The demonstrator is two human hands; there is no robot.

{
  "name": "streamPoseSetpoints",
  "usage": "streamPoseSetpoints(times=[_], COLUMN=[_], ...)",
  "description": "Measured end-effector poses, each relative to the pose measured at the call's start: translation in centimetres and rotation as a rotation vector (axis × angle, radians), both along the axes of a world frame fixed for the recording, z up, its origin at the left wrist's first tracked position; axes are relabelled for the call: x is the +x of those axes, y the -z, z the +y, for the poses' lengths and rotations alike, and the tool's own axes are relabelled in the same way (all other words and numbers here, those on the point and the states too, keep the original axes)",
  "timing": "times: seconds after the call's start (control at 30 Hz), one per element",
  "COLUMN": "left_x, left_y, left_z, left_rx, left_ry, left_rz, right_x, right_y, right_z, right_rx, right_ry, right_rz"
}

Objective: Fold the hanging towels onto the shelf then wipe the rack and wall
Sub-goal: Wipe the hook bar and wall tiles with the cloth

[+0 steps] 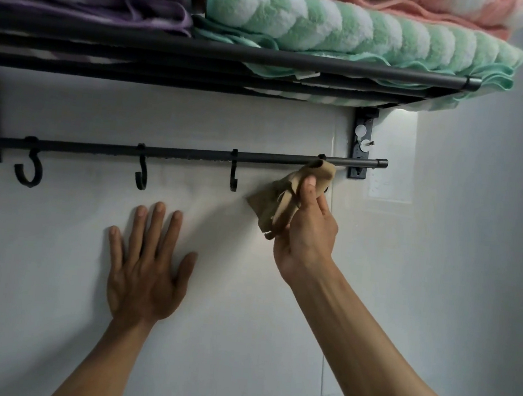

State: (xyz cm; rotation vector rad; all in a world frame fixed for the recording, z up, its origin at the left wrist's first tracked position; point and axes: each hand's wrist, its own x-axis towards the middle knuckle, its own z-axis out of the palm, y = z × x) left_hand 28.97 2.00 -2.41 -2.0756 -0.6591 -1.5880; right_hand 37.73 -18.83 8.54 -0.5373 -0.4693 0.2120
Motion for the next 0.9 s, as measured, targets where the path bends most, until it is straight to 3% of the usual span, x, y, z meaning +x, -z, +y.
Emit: streamPoseSetpoints(times=[0.3,0.53,0.7,0.9], left_x=[0.0,0.1,0.2,0.2], left_y=[-0.2,-0.1,-0.1,-0.1], left_z=[0.3,0.1,0.1,0.2], left_rx=[0.039,0.023,-0.001,0.000], left_ry=[-0.009,-0.026,-0.024,-0.023], left_rz=[-0.002,0.005,0.015,0.019], right_x=[-1.7,-1.5,-0.5,-0.7], right_y=[-2.4,-2.5,-1.6,-1.5], right_z=[2.5,2.3,1.6,0.3], right_rx=[0.094,0.109,0.190,0.172], right_ry=[-0.136,-0.368,-0.438,-0.407], right_rz=[0.019,-0.022,-0.087,0.021])
